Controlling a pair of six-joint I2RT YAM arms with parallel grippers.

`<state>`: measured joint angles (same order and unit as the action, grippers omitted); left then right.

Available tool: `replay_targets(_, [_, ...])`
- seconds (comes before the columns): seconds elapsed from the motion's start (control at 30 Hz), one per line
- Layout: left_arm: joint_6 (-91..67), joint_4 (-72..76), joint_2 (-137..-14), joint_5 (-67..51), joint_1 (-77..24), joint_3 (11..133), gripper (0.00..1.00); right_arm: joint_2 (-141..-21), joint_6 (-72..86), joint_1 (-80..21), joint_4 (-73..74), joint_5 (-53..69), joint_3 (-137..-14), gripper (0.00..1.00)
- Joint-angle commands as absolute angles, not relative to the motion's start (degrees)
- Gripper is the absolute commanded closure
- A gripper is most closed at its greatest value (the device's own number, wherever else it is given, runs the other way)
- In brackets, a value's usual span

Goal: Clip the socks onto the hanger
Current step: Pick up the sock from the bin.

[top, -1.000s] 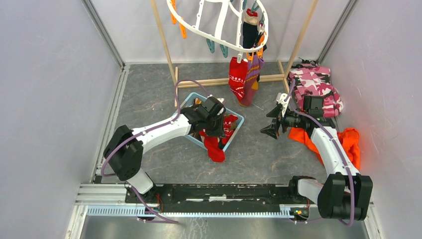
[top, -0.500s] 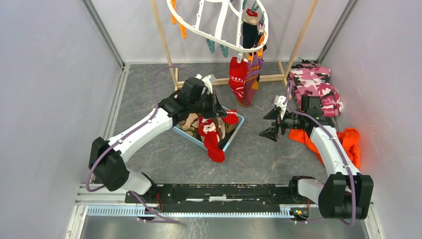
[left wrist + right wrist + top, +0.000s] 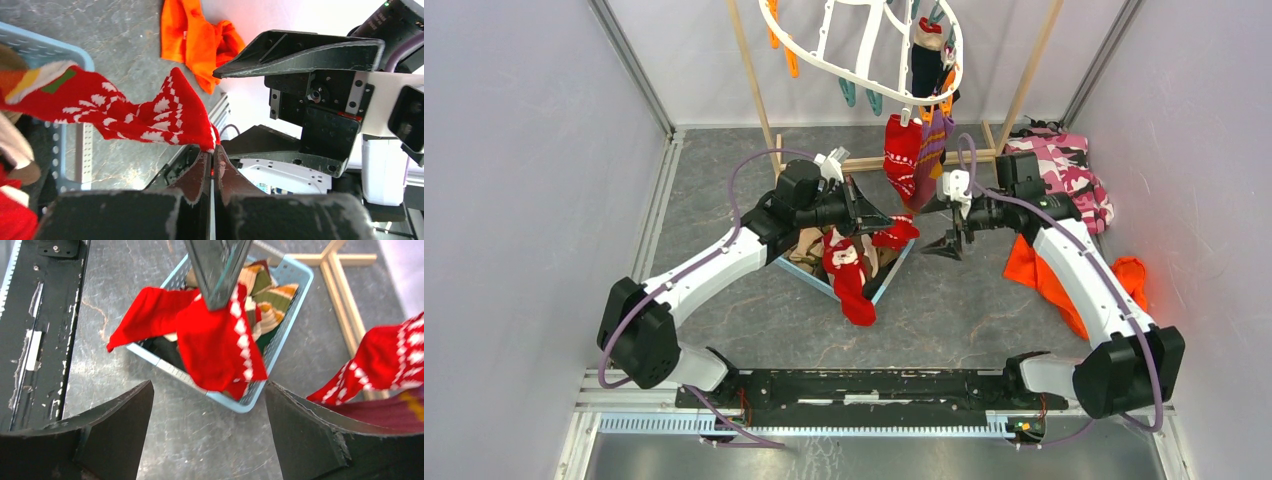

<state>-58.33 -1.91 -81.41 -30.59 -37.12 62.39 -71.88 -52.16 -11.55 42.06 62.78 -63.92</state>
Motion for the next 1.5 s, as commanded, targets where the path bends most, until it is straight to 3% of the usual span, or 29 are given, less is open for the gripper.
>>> replay_targets(0.0, [-65.7,8.4,-79.6,-33.8,-37.1,60.7,0.98,-73.8,-50.1,-14.8,40.8,60.3,-70.8,0.13])
replay_targets(0.3, [-71.4,16.0,-80.6,-33.9,-37.1,58.3,0.98,-74.7,-47.3,-20.4,39.1,54.2,-72.4,0.19])
replay_targets(0.53, [-72.8,18.4,-81.1,-34.3,-37.0,57.6,0.98,-74.6,-39.9,-21.0,33.3,44.4,-72.1,0.35])
replay_targets(0.63, [-73.1,18.9,-81.1,-34.3,-36.8,56.9,0.98,-74.9,-38.1,-20.9,32.4,45.5,-72.6,0.5])
replay_targets(0.77, [-73.1,18.9,-80.1,-33.7,-36.0,55.5,0.95,-75.3,-37.9,-21.0,33.1,47.1,-74.0,0.86])
replay_targets(0.83, [-73.3,18.7,-79.1,-32.9,-35.3,54.4,0.88,-75.6,-38.0,-21.0,33.9,48.0,-74.9,0.95])
replay_targets(0.93, [-72.9,18.7,-77.2,-32.1,-34.2,52.5,0.76,-76.3,-38.2,-20.9,35.9,48.9,-77.2,1.0])
replay_targets(1.23, [-75.9,19.3,-69.6,-28.9,-30.8,45.1,0.37,-79.9,-45.3,-20.8,47.1,46.9,-90.2,1.0])
replay_targets(1.47, [-94.2,33.8,-68.2,-24.3,-30.9,33.3,0.23,-81.9,-47.5,-20.8,49.1,47.0,-95.9,1.0])
